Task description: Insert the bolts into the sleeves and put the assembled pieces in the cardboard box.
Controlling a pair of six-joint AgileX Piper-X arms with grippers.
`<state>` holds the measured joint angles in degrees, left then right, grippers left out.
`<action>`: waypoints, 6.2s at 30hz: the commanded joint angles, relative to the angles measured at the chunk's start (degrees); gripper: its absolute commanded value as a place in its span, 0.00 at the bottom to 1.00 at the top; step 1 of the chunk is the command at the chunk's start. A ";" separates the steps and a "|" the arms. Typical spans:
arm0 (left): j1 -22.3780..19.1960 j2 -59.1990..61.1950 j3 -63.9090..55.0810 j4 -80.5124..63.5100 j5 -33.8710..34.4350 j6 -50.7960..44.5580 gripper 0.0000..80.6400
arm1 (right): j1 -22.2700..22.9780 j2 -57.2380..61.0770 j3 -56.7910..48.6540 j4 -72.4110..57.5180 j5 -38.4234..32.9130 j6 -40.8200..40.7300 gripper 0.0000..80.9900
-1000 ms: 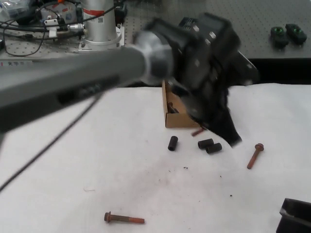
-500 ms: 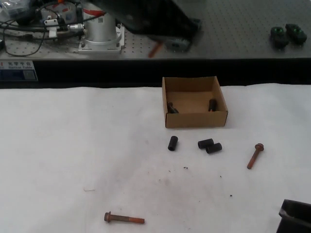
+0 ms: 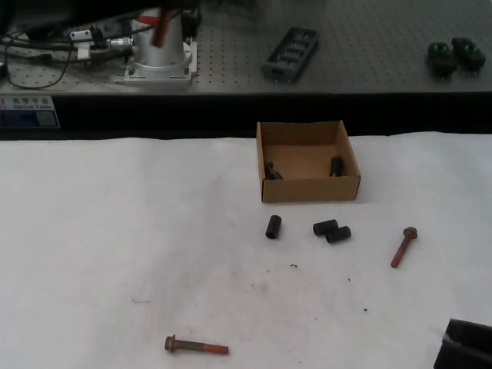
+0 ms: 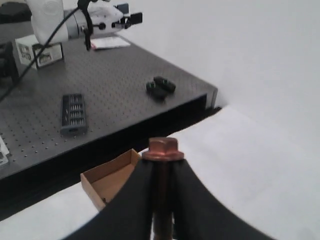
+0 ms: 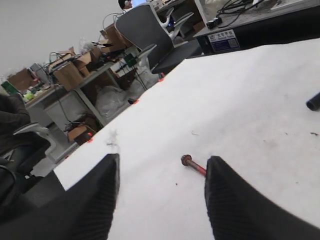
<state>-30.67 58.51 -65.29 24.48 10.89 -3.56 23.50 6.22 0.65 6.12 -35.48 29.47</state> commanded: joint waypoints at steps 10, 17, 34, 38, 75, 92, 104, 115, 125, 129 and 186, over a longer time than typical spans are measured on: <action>0.10 -24.52 28.00 -19.05 2.09 -10.71 0.01 | -0.04 -0.16 -0.65 3.05 6.88 -1.24 0.49; 0.10 -32.68 38.16 -19.09 2.06 -11.12 0.01 | -0.04 4.04 -1.92 2.94 9.30 -1.84 0.48; 0.10 -38.51 49.83 -25.95 -1.58 -12.77 0.01 | -0.04 58.34 -36.11 7.75 7.92 -4.92 0.48; 0.10 -38.51 49.83 -26.33 -1.89 -12.77 0.01 | 1.26 66.43 -45.32 13.38 10.91 -6.68 0.48; -0.01 -38.51 49.83 -27.62 -6.74 -10.63 0.01 | 10.29 120.75 -102.69 46.60 23.17 3.97 0.38; -0.01 -38.51 49.83 -27.30 -6.59 -10.63 0.01 | 9.63 122.47 -102.74 46.12 27.42 5.28 0.38; -0.01 -38.51 49.83 -27.18 -6.48 -10.19 0.01 | 9.99 124.30 -103.12 46.00 29.78 5.27 0.32; -0.01 -38.51 49.83 -26.70 -6.35 -10.03 0.01 | 9.99 124.30 -103.12 50.32 29.33 -0.11 0.07; -0.01 -38.51 49.83 -26.30 -6.35 -9.53 0.01 | 10.34 120.81 -103.43 51.56 5.30 -15.20 0.07; -0.01 -38.51 49.83 -26.30 -6.35 -9.53 0.01 | 10.48 117.01 -103.43 52.73 -3.63 -18.81 0.07; -2.84 -24.31 47.06 -48.61 28.69 -22.20 0.01 | 3.96 82.23 -49.09 64.98 -53.52 -127.23 0.07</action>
<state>-30.91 30.06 -17.51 -17.55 35.22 -24.74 27.72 88.35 -48.26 72.88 -87.87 -98.89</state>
